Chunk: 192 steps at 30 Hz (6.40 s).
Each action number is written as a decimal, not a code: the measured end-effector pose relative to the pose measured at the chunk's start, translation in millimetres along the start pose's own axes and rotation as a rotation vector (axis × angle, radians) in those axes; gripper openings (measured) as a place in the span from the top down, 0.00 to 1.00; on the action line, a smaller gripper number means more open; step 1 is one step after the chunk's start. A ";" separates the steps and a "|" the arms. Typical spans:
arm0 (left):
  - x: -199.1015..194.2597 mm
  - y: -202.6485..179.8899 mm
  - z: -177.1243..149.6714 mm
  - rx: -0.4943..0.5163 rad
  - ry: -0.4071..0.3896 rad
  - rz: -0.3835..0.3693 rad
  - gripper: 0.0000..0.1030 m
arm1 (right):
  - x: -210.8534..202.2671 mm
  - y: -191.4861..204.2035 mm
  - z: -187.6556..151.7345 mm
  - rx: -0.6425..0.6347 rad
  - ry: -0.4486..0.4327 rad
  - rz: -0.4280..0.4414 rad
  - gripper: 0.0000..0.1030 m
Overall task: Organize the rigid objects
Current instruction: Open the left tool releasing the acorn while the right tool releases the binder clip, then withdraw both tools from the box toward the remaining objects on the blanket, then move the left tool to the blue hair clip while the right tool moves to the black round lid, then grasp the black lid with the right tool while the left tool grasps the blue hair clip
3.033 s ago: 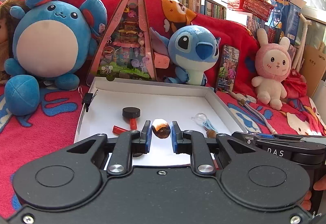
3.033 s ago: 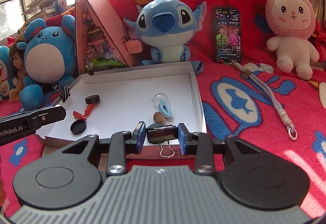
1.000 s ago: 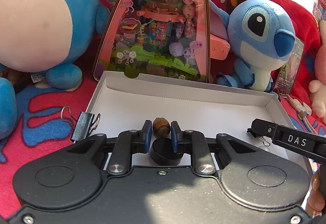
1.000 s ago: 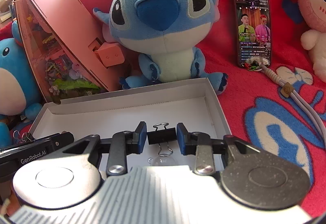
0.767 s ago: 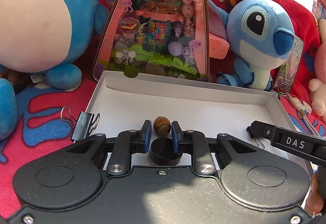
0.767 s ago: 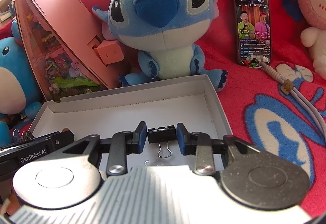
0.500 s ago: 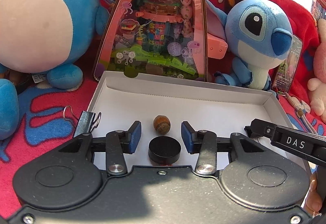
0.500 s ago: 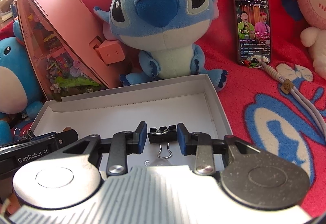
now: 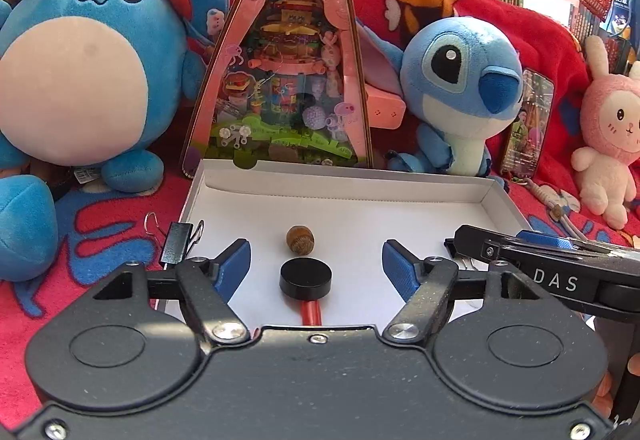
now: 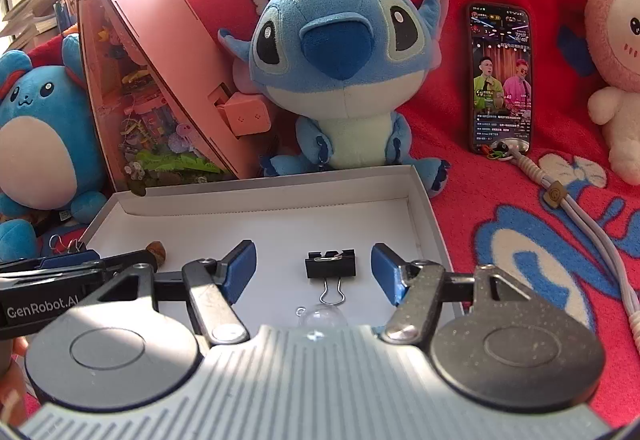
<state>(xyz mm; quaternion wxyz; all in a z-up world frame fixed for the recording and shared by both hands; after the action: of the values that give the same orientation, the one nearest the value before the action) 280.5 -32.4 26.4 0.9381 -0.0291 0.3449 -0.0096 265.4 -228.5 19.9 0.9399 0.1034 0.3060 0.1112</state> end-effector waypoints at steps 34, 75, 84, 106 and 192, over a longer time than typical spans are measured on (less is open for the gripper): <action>-115.4 2.9 -75.2 0.118 -0.079 -0.120 0.21 | -114.6 19.9 -58.3 -0.249 -0.101 0.049 0.01; -189.7 -3.7 -191.4 0.260 0.037 -0.301 0.34 | -177.5 21.6 -163.0 -0.412 -0.010 0.061 0.00; -184.2 -17.2 -192.9 0.228 0.065 -0.349 0.64 | -187.2 10.2 -172.0 -0.410 0.011 0.055 0.00; -182.9 -15.8 -192.4 0.240 0.051 -0.282 0.83 | -183.6 22.6 -185.2 -0.397 0.049 0.137 0.06; -168.8 -63.3 -200.5 0.205 -0.055 -0.012 0.61 | -181.5 4.5 -178.8 -0.229 -0.055 0.045 0.63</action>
<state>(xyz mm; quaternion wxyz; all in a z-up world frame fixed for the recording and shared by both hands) 22.2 -98.7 -13.0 0.9453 0.0646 0.3159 -0.0497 14.7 -251.0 -20.3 0.9507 0.0053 0.2632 0.1638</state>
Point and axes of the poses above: each gripper's, at about its wrist camera, not at the fingertips, and x roughly the way its jaws point, y to its left, z to its top, the point moved 1 cm from there along x, roughly the way its jaws point, and after that the axes turned 8 degrees about z, right-handed, at the moved point
